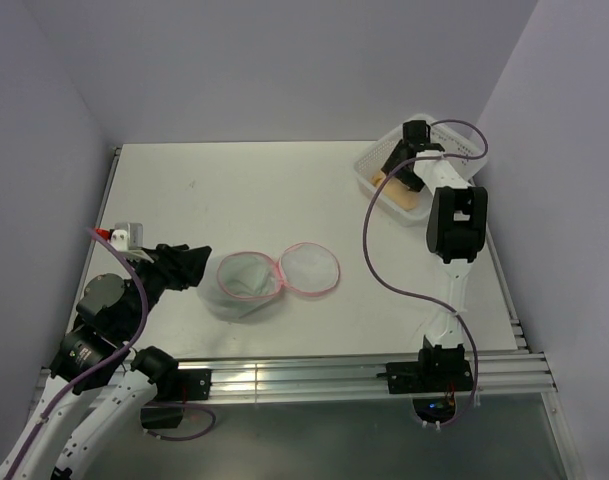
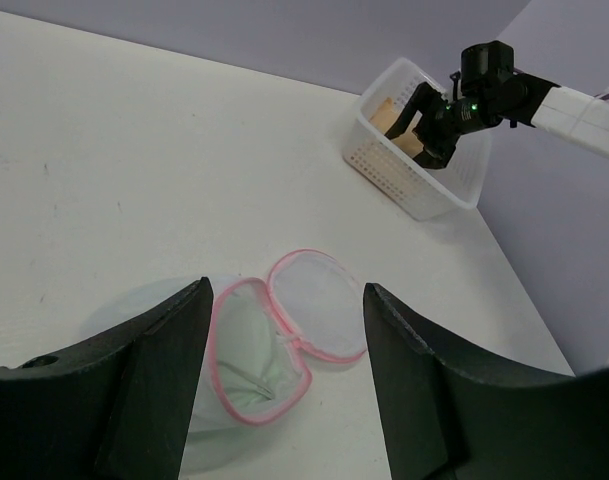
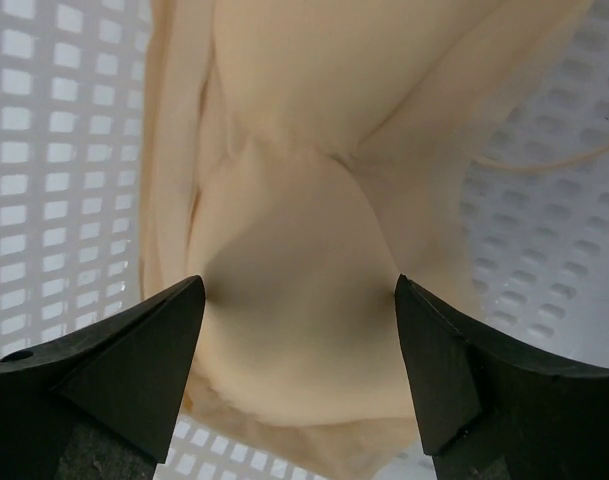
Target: Place the bra in the laundry bag and zip it closed
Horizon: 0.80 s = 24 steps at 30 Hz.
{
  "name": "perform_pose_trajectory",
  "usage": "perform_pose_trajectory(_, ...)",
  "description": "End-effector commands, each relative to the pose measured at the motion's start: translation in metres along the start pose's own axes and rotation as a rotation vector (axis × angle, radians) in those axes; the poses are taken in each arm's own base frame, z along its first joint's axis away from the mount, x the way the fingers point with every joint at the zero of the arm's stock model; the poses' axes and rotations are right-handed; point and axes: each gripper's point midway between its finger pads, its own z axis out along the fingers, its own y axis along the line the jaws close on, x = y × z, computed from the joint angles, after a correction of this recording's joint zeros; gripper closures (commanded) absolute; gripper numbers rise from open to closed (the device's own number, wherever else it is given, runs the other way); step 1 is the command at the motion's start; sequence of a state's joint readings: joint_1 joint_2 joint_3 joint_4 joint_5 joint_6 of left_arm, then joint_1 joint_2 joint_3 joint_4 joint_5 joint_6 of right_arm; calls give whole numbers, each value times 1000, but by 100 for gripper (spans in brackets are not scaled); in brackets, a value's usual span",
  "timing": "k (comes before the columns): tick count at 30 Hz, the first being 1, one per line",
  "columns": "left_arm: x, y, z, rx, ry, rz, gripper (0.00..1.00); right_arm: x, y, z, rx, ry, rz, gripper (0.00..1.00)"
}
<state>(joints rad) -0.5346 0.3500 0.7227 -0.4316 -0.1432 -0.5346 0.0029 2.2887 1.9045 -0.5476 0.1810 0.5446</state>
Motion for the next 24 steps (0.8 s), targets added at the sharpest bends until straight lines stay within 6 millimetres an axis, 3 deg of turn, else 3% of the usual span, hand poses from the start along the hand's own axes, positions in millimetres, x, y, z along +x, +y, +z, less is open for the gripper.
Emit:
perform_pose_trajectory(1,-5,-2,2,13,-18,20,32,-6,-7,-1,-28,37,45,17)
perform_pose_trajectory(3,-5,-1,2,12,-19,22,32,-7,-4,-3,-49,29,45,18)
perform_pose_trajectory(6,-4,0,3,5,-13,21,32,-2,-2,-1,-63,45,48,28)
perform_pose_trajectory(7,-3,0,3,5,-12,21,32,-2,-1,-1,-65,47,48,44)
perform_pose_trajectory(9,-4,1,3,-2,-14,20,33,-7,0,-5,-71,27,56,58)
perform_pose_trajectory(10,-4,1,2,-3,-14,18,33,-3,-3,-5,-67,27,57,74)
perform_pose_trajectory(12,-4,2,2,-7,-16,17,33,-22,3,-18,-101,-47,79,85)
perform_pose_trajectory(13,-3,2,3,-7,-16,17,33,-17,0,-20,-101,-50,83,92)
perform_pose_trajectory(14,-3,3,3,-12,-17,15,33,-39,10,-38,-157,-131,102,94)
perform_pose_trajectory(16,-3,4,3,-14,-15,17,33,-44,8,-51,-175,-179,115,98)
perform_pose_trajectory(17,-4,4,4,-16,-16,19,33,-66,17,-77,-230,-262,124,100)
perform_pose_trajectory(19,-3,4,5,-15,-12,19,33,-71,16,-95,-258,-312,126,100)
perform_pose_trajectory(20,-3,4,6,-18,-9,19,33,-90,24,-130,-313,-399,127,100)
perform_pose_trajectory(21,-2,4,7,-18,-5,20,33,-83,19,-135,-314,-409,122,100)
perform_pose_trajectory(22,-2,4,7,-18,-5,19,33,-86,21,-152,-342,-443,123,100)
perform_pose_trajectory(23,-1,4,8,-16,0,20,33,-100,24,-190,-398,-519,128,100)
perform_pose_trajectory(24,-1,4,9,-14,0,17,33,-104,26,-206,-430,-555,128,100)
